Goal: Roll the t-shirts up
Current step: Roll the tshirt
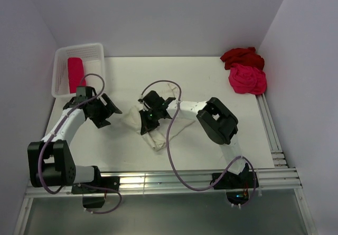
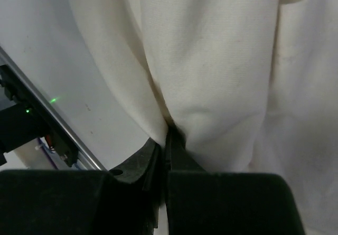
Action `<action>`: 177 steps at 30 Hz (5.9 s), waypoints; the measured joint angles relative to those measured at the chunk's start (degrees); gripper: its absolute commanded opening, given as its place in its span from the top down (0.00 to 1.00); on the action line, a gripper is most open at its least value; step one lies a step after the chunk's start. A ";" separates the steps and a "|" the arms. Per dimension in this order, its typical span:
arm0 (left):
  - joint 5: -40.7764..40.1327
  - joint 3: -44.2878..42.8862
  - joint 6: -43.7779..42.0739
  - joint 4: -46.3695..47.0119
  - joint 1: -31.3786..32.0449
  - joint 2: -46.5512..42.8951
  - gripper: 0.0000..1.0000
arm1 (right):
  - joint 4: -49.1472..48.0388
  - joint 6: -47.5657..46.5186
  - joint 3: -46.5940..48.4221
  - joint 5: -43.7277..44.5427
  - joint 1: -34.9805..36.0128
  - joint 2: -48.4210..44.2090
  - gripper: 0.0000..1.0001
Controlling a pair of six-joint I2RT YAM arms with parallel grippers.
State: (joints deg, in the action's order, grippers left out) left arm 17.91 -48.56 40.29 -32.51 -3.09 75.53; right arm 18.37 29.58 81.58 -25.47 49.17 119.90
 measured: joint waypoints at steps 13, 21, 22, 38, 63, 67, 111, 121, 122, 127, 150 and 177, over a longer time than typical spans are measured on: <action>-2.82 -2.38 0.92 3.85 8.33 10.54 0.16 | -5.11 2.14 -2.56 -7.34 -2.69 -0.87 1.00; -3.34 -5.53 0.92 5.33 8.55 17.00 0.34 | -7.82 2.58 -3.63 -10.05 -3.21 -0.94 1.00; -3.41 -6.80 0.94 5.16 8.63 17.75 0.38 | -8.24 2.62 -3.87 -10.27 -3.21 -0.96 1.00; -2.62 -15.13 -3.58 4.59 11.50 23.74 0.96 | -13.46 4.31 -8.04 -13.90 -3.87 -1.68 1.00; 6.34 -15.04 -12.33 -0.09 7.37 13.75 0.39 | -38.18 21.09 -22.10 -26.29 -9.40 -4.24 0.99; 7.54 -13.07 -12.92 0.09 7.37 13.14 0.39 | -45.72 26.86 -23.21 -29.18 -10.51 -3.58 0.99; 9.84 7.61 -2.10 17.09 16.57 0.48 0.43 | -94.75 60.67 -29.97 -36.72 -14.47 12.63 1.00; 9.68 8.04 2.97 27.23 16.57 10.05 0.49 | -95.56 61.11 -30.27 -36.72 -14.56 12.66 1.00; 9.66 8.04 3.23 27.89 16.59 10.97 0.48 | -95.56 61.11 -30.27 -36.72 -14.56 12.66 1.00; 8.50 7.91 4.63 29.09 17.44 15.54 0.39 | -95.56 61.09 -30.27 -36.68 -14.56 12.68 1.00; 7.37 30.29 20.26 59.54 13.90 3.10 0.01 | -101.57 65.68 -30.16 -35.87 -14.60 14.86 1.00; 9.09 30.18 28.83 92.83 12.92 23.54 0.13 | -102.68 65.44 -29.77 -34.93 -14.27 15.45 1.00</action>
State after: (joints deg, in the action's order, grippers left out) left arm 27.00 -18.37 69.12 60.31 9.82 99.07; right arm -84.31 95.02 51.81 -60.40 34.89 135.35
